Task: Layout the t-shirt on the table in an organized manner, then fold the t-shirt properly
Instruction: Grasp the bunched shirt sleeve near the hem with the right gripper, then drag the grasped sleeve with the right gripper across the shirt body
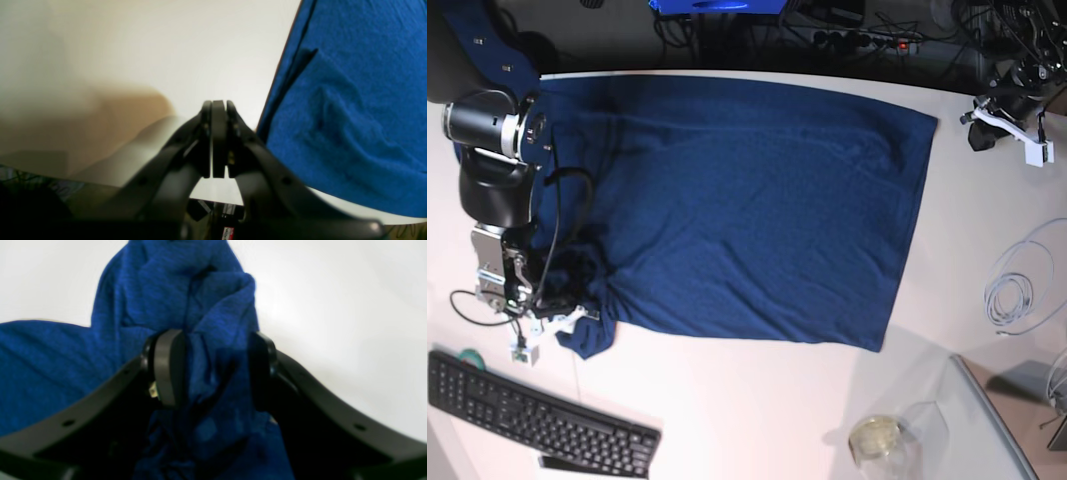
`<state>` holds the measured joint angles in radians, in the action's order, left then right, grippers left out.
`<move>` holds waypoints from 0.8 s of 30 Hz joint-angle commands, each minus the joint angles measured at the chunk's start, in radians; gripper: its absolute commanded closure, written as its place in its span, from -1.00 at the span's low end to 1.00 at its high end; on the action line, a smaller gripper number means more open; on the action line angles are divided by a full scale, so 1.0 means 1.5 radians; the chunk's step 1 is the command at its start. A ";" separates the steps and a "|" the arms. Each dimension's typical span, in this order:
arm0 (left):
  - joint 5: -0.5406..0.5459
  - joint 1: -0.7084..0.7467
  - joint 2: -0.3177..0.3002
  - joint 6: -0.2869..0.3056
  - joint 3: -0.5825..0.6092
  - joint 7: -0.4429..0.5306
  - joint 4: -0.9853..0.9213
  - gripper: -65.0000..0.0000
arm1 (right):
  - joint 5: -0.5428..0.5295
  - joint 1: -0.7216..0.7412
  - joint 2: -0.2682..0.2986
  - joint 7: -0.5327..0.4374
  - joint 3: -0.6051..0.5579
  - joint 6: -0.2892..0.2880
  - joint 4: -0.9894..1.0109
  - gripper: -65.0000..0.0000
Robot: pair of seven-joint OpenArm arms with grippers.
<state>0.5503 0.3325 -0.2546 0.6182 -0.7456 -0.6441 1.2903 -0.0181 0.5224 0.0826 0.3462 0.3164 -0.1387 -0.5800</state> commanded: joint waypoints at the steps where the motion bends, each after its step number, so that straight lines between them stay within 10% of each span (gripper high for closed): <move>1: 0.011 0.000 -0.013 0.005 -0.005 0.013 0.008 1.00 | -0.003 0.024 0.004 -0.013 -0.001 -0.001 -0.008 0.16; 6: 0.011 -0.003 -0.013 0.005 -0.005 0.013 0.009 1.00 | -0.004 0.023 0.000 -0.012 -0.001 -0.001 -0.009 1.00; 24: 0.011 -0.006 -0.022 0.005 -0.006 0.013 0.008 1.00 | -0.004 -0.076 -0.080 0.189 -0.006 -0.066 -0.377 1.00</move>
<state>0.5514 0.3248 -0.2672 0.6209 -0.7467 -0.6434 1.2900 -0.0154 0.3840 -0.0368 0.6437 0.3096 -0.2283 -1.1336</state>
